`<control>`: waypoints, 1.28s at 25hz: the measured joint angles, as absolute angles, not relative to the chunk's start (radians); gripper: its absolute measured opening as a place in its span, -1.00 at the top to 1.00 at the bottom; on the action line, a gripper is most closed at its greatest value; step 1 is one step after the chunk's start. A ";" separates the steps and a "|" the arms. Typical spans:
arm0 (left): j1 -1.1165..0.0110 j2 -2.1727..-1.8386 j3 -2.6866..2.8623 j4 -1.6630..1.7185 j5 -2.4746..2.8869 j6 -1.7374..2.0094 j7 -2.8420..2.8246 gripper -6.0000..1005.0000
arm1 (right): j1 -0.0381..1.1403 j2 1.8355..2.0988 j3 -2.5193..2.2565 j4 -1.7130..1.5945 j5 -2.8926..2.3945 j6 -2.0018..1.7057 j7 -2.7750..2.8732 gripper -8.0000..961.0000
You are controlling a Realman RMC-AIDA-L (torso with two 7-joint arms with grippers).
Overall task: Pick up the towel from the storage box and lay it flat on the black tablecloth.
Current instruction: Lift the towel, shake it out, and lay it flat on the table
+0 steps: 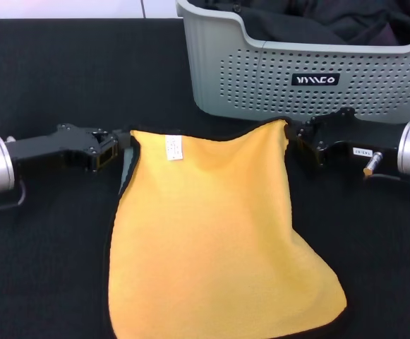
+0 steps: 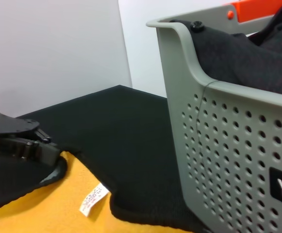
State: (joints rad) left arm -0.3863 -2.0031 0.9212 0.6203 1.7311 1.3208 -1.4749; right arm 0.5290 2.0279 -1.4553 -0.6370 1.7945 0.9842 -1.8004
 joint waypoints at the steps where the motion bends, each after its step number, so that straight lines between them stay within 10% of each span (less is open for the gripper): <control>1: -0.391 -2.003 0.921 0.628 1.749 1.318 -1.484 0.78 | 0.529 2.028 -1.456 -0.637 1.795 0.981 -1.800 0.67; 16: -0.406 -2.007 0.919 0.822 1.987 1.285 -1.597 0.76 | 0.545 2.028 -1.466 -0.633 1.795 0.946 -1.794 0.65; 32: -0.419 -2.084 0.928 0.877 2.162 1.135 -1.566 0.74 | 0.574 2.028 -1.492 -0.621 1.818 0.886 -1.777 0.64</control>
State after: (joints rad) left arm -0.4185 -2.0840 0.9281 0.8774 2.1621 1.1351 -1.5657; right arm 0.5737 2.0279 -1.4919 -0.6212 1.8185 0.8857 -1.7766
